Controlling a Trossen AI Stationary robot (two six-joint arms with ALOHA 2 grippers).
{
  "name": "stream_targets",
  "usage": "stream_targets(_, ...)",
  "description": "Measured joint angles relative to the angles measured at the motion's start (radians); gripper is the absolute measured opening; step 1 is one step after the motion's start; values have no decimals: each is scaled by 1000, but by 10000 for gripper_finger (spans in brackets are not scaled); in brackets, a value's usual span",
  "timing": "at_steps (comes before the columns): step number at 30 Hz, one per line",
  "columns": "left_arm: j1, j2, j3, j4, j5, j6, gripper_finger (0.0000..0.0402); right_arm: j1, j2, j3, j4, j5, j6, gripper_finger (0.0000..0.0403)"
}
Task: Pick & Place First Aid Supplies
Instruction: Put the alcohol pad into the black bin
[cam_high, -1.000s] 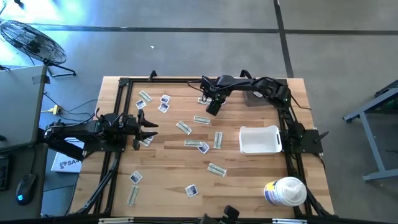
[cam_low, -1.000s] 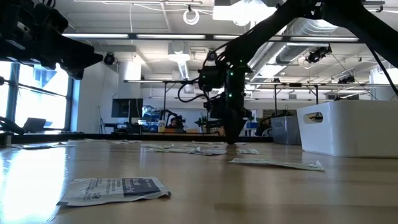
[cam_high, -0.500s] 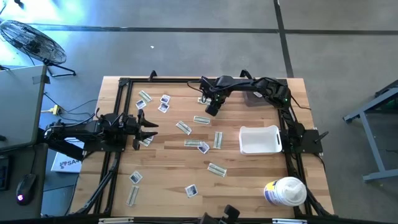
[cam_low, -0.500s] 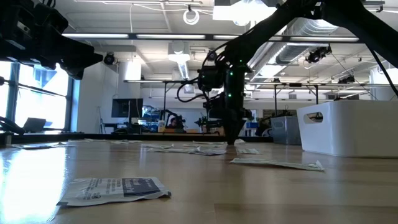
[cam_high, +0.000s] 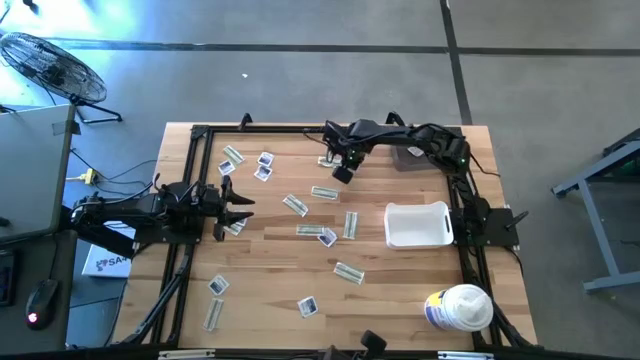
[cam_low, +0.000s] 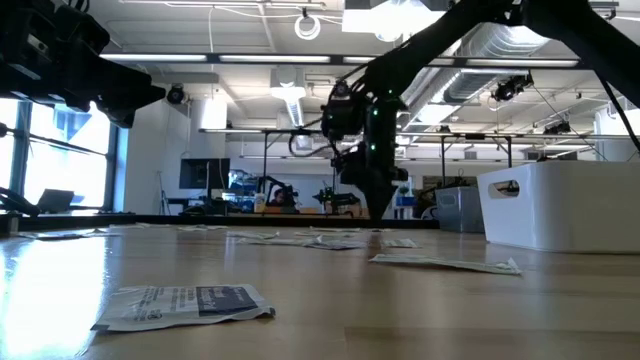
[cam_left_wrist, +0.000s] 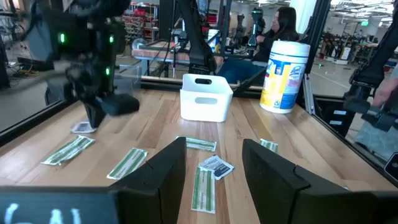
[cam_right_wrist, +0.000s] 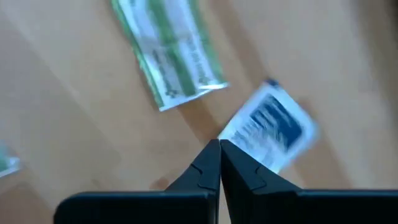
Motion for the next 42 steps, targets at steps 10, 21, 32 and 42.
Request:
stream_targets(10, 0, 0, 0, 0, 0, 0, 156, 3, -91, 4, -31, -23, 6, 1)
stream_targets(21, 0, 0, 0, 0, 0, 0, 156, 4, -60, 0, -57, -16, -300, 67)
stream_targets(32, 0, 0, 0, 0, 0, 0, 156, -37, -57, -141, 54, 13, -435, 105)
stream_targets(42, 0, 0, 0, 0, 0, 0, 156, -50, -51, -143, 93, -55, -465, 114)
